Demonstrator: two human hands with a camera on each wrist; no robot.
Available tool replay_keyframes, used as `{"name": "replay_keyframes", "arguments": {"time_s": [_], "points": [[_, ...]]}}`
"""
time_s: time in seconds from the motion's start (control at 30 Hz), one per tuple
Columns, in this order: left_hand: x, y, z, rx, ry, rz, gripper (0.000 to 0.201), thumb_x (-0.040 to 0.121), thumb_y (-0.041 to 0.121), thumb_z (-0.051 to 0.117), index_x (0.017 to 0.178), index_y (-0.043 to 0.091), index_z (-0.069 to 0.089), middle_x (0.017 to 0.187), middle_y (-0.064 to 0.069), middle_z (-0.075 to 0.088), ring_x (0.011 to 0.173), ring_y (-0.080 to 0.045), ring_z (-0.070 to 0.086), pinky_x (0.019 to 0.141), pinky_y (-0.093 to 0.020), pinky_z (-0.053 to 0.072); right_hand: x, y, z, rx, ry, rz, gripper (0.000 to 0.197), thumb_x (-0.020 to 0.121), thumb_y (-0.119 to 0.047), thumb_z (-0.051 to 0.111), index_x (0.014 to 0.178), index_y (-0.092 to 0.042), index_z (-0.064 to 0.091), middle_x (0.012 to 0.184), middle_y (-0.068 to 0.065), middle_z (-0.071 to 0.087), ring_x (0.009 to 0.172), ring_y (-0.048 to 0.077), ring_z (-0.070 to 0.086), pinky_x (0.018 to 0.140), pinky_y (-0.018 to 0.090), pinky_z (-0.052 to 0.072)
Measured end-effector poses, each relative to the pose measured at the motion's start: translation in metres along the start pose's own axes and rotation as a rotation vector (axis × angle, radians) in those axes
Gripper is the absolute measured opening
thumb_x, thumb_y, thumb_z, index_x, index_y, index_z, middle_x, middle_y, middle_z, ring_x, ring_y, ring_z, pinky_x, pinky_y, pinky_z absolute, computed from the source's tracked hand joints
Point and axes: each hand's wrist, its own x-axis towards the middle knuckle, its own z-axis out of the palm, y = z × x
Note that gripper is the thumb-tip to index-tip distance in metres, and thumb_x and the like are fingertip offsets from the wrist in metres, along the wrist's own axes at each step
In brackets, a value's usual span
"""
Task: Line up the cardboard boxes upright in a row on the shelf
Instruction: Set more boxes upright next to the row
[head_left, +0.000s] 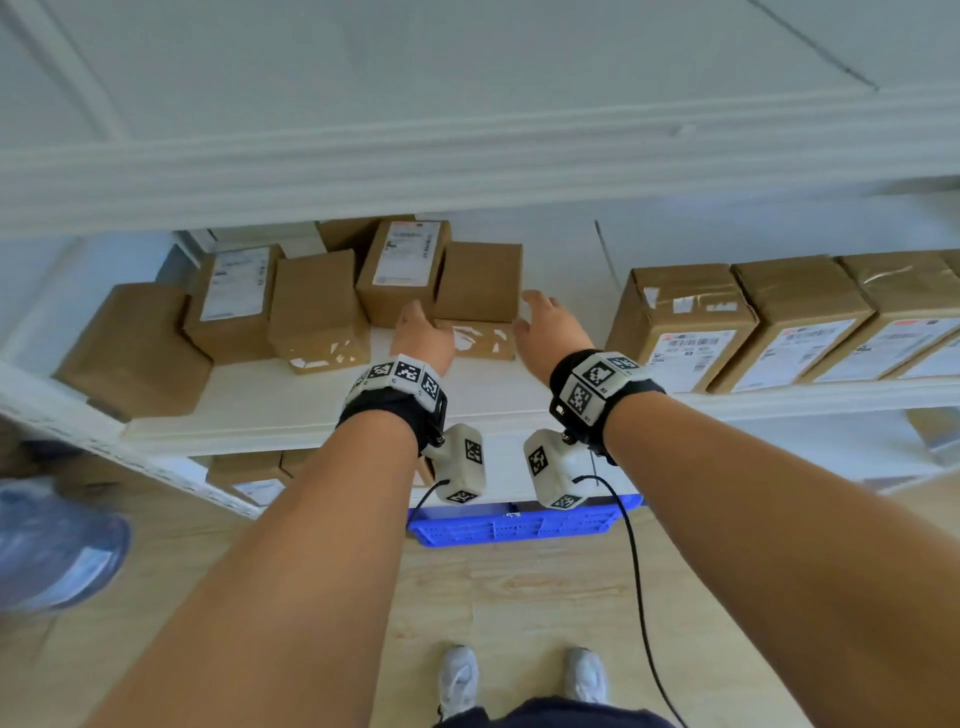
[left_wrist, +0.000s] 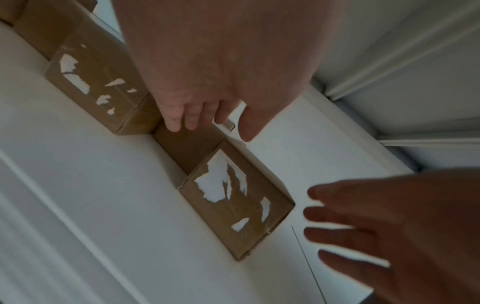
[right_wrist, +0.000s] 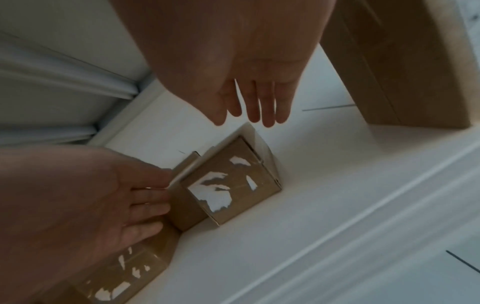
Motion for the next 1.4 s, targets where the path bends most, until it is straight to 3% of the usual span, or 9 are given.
{"name": "replay_keyframes", "arguments": {"time_s": [0.2, 0.33, 0.47, 0.53, 0.7, 0.9, 1.07, 1.3, 1.4], "points": [[0.013, -0.007, -0.009, -0.112, -0.136, -0.001, 0.048, 0.102, 0.025, 0.039, 0.148, 0.011, 0.031, 0.148, -0.01, 0.04, 0.134, -0.028, 0.041, 0.104, -0.031, 0.034, 0.011, -0.006, 0.017, 0.119, -0.03, 0.103, 0.053, 0.099, -0.026, 0.04, 0.149, -0.02, 0.023, 0.145, 0.011, 0.043, 0.121, 0.03, 0.052, 0.087, 0.032, 0.043], [0.019, -0.016, -0.013, -0.165, -0.063, 0.062, 0.027, 0.101, 0.018, 0.039, 0.091, 0.022, 0.064, 0.098, -0.006, 0.063, 0.096, -0.023, 0.056, 0.076, -0.022, 0.044, 0.01, -0.005, 0.019, 0.172, 0.032, 0.162, 0.049, 0.098, -0.029, 0.04, 0.144, -0.016, 0.031, 0.135, 0.012, 0.051, 0.11, 0.028, 0.058, 0.079, 0.032, 0.047], [0.021, -0.03, -0.011, -0.256, -0.006, 0.061, 0.024, 0.089, 0.025, 0.061, 0.11, 0.018, 0.072, 0.102, -0.004, 0.073, 0.092, -0.023, 0.069, 0.09, -0.036, 0.055, 0.006, 0.007, 0.019, 0.175, 0.019, 0.222, 0.047, 0.098, -0.033, 0.041, 0.141, -0.016, 0.034, 0.12, 0.013, 0.062, 0.09, 0.025, 0.063, 0.071, 0.032, 0.049], [0.012, -0.029, -0.011, -0.257, -0.019, 0.056, 0.028, 0.088, 0.032, 0.064, 0.112, 0.018, 0.071, 0.106, -0.001, 0.072, 0.092, -0.017, 0.067, 0.089, -0.027, 0.051, 0.002, 0.013, 0.02, 0.189, -0.016, 0.251, 0.044, 0.098, -0.033, 0.04, 0.138, -0.014, 0.038, 0.112, 0.015, 0.066, 0.087, 0.028, 0.068, 0.078, 0.037, 0.056], [-0.006, -0.02, -0.009, -0.092, -0.187, -0.072, 0.076, 0.083, 0.072, 0.047, 0.14, 0.022, 0.046, 0.134, 0.001, 0.055, 0.118, -0.024, 0.056, 0.101, -0.032, 0.04, -0.006, 0.021, 0.019, 0.214, -0.057, 0.299, 0.035, 0.097, -0.026, 0.037, 0.123, -0.007, 0.05, 0.103, 0.017, 0.067, 0.09, 0.031, 0.067, 0.085, 0.042, 0.055], [-0.02, -0.008, -0.006, -0.26, -0.027, -0.017, 0.058, 0.09, 0.049, 0.057, 0.136, 0.013, 0.05, 0.127, -0.001, 0.059, 0.113, -0.021, 0.058, 0.089, -0.025, 0.042, -0.012, 0.01, 0.009, 0.055, -0.073, 0.121, 0.036, 0.1, -0.024, 0.035, 0.121, -0.006, 0.058, 0.121, 0.016, 0.061, 0.11, 0.031, 0.054, 0.088, 0.035, 0.042], [-0.017, -0.009, -0.009, -0.297, -0.024, -0.029, 0.029, 0.1, 0.022, 0.044, 0.116, 0.009, 0.065, 0.093, -0.006, 0.068, 0.088, -0.026, 0.066, 0.084, -0.04, 0.057, -0.012, 0.009, 0.004, 0.155, -0.027, 0.141, 0.04, 0.1, -0.034, 0.036, 0.127, -0.01, 0.052, 0.108, 0.012, 0.063, 0.085, 0.024, 0.056, 0.071, 0.031, 0.042], [-0.031, -0.006, -0.006, -0.118, -0.174, -0.022, 0.036, 0.103, 0.038, 0.035, 0.096, 0.015, 0.062, 0.078, -0.005, 0.058, 0.084, -0.025, 0.055, 0.073, -0.028, 0.047, -0.017, 0.013, 0.001, 0.172, -0.042, 0.154, 0.045, 0.098, -0.024, 0.042, 0.142, -0.018, 0.034, 0.099, 0.012, 0.064, 0.074, 0.021, 0.06, 0.05, 0.023, 0.04], [-0.031, -0.003, -0.008, 0.003, -0.233, -0.045, 0.063, 0.099, 0.057, 0.023, 0.103, 0.01, 0.064, 0.098, -0.013, 0.062, 0.098, -0.029, 0.056, 0.074, -0.027, 0.041, -0.019, 0.01, 0.0, 0.205, -0.072, 0.134, 0.046, 0.095, -0.021, 0.046, 0.14, -0.017, 0.037, 0.114, 0.014, 0.064, 0.086, 0.025, 0.064, 0.062, 0.031, 0.052]]}}
